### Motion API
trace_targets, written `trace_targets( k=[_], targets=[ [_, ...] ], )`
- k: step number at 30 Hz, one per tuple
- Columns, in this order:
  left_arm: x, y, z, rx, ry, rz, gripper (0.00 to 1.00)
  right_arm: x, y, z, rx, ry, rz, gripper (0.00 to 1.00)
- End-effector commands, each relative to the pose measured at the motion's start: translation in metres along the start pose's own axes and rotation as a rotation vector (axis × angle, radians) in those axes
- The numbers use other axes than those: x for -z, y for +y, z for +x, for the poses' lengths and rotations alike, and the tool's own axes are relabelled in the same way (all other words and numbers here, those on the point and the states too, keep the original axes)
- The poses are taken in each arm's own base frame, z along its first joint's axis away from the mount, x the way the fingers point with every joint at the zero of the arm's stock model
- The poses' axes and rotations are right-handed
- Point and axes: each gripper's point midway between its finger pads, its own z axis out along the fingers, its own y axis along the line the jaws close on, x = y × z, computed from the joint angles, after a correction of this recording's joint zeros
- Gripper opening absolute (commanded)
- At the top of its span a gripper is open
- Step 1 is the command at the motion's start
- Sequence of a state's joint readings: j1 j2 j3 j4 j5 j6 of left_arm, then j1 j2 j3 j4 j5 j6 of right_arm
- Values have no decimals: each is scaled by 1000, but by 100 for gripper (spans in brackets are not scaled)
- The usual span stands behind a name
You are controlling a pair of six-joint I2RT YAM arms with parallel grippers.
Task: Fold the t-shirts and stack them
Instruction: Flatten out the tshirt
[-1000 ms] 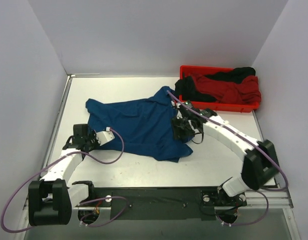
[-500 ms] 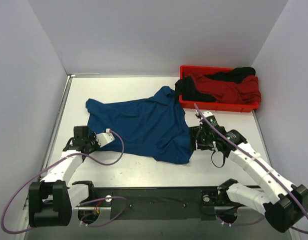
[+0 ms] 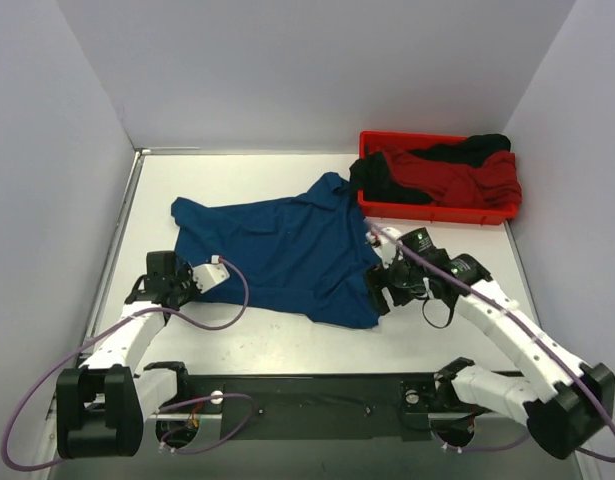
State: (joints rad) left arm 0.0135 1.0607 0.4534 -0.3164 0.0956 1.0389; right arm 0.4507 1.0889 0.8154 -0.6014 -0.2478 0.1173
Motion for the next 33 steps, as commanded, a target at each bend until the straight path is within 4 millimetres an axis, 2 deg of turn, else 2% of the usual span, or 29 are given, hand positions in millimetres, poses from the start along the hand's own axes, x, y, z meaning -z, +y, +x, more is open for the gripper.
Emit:
trace_targets(
  k=[1,2,3,4,5,7,10,14,18,24,28,33],
  targets=[
    [7,18,-21,0,-80,-49,0,50,64,-21,935,-232,-256,77],
    [7,19,-23,2,-87,-54,0,50,55,-10,1157,-211,-253,77],
    [8,21,-26,2,-100,-57,0,41,37,-2,1248,-147,-195,77],
    [9,22,-27,2,-107,-62,0,36,23,4,1322,-85,-152,76],
    [9,21,-29,1,-117,-57,0,29,4,9,1325,-5,-93,75],
    [9,22,-33,-10,-135,-55,0,22,-8,16,1386,70,-62,75],
    [7,27,-37,-18,-151,-69,0,13,-4,18,1430,120,-120,76],
    [5,30,-41,-17,-161,-65,0,-10,-10,35,1512,277,-214,75],
    [4,29,-41,-22,-164,-65,0,-35,-13,25,1562,299,-214,75],
    [0,23,-31,-39,-123,-52,0,-64,-12,27,1557,374,-282,72],
    [-1,24,-31,-41,-120,-50,0,-77,-15,23,1561,388,-283,71],
    [0,26,-34,-35,-125,-44,0,-83,-21,19,1533,395,-285,70]
  ],
)
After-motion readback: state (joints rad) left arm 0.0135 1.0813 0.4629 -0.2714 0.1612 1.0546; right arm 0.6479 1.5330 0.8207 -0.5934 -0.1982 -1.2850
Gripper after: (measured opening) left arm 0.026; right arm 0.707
